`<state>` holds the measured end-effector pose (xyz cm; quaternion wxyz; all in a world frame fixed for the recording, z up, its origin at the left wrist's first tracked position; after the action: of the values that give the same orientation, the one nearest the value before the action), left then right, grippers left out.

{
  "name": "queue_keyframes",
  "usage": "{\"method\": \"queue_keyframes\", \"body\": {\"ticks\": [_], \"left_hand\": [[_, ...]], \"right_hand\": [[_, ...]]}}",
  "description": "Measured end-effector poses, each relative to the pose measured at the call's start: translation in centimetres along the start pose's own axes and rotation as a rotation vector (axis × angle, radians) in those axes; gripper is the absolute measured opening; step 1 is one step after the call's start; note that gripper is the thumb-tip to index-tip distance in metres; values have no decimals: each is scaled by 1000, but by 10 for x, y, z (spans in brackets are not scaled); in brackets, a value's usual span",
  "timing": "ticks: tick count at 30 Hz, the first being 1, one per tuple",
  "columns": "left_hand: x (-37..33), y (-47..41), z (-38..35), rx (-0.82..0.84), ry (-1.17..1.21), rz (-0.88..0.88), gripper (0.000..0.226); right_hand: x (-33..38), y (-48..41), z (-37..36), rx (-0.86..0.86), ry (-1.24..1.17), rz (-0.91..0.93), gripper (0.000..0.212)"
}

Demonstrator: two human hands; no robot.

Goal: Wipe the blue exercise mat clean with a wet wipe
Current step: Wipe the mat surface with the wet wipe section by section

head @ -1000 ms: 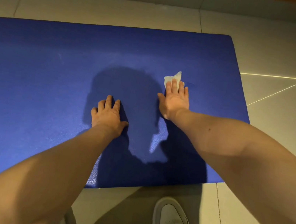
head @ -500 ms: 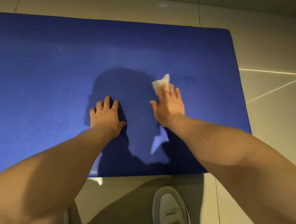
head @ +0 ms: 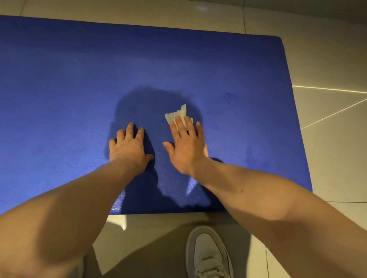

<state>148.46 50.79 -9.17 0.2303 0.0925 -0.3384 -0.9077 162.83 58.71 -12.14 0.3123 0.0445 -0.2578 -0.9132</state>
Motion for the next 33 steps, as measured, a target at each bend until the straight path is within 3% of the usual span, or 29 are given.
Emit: {"method": "queue_keyframes", "body": {"ticks": [3, 6, 10, 13, 17, 21, 24, 27, 30, 33], "left_hand": [[0, 1, 0, 3, 0, -3, 89], [1, 5, -2, 15, -8, -3, 89], [1, 10, -4, 23, -12, 6, 90], [0, 12, -6, 26, -7, 10, 90], [-2, 17, -9, 20, -8, 8, 90], [0, 22, -14, 25, -12, -3, 90], [1, 27, -18, 28, -21, -4, 90], [3, 32, -21, 36, -21, -3, 89], [4, 36, -24, 40, -16, 3, 89], [2, 38, -27, 39, -8, 8, 89]], "right_hand": [[-47, 1, 10, -75, -93, -61, 73], [-79, 5, 12, -5, -123, -193, 70], [-50, 11, 13, -36, -296, -263, 74], [0, 26, -2, -131, -116, -171, 75], [24, 44, -25, -33, -11, 84, 68], [-21, 36, -15, -109, 58, -28, 68], [-65, 36, -5, -61, -127, -182, 69], [-65, 36, -2, 5, -195, -277, 69], [-32, 40, -9, -65, -329, -261, 73], [10, 56, -25, -127, -87, -106, 73]]}}
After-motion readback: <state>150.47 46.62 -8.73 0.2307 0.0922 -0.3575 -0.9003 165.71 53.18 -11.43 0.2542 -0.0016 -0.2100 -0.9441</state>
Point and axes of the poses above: each hand's wrist, its own y-axis away from the middle knuckle, its own z-axis out of the back of the hand, x = y × z, the point moved 4 cm from there along -y, towards the middle knuckle, and after that the axes turned 12 degrees about x, right-handed, at the moved point
